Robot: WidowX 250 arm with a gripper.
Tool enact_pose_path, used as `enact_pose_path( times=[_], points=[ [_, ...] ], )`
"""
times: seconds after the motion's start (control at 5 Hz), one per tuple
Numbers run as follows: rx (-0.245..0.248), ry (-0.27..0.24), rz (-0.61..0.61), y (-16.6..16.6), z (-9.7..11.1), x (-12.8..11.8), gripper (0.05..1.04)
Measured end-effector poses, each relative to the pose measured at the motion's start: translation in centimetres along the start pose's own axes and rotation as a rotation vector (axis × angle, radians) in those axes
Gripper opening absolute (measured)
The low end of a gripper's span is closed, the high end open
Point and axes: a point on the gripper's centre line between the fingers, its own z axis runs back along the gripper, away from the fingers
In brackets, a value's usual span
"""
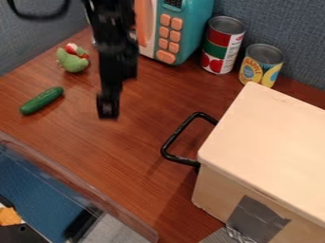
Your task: Closed the drawer
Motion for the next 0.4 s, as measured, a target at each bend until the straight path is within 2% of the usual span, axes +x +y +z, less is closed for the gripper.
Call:
enact_pose_path(
  times=[0.2, 0.4],
  points=[
    [-0.005, 0.014, 0.265, 3.8, 2.7, -4.2, 0.999],
    [-0.045, 0.031, 0.495, 7.0, 4.3, -7.5, 0.999]
  ],
)
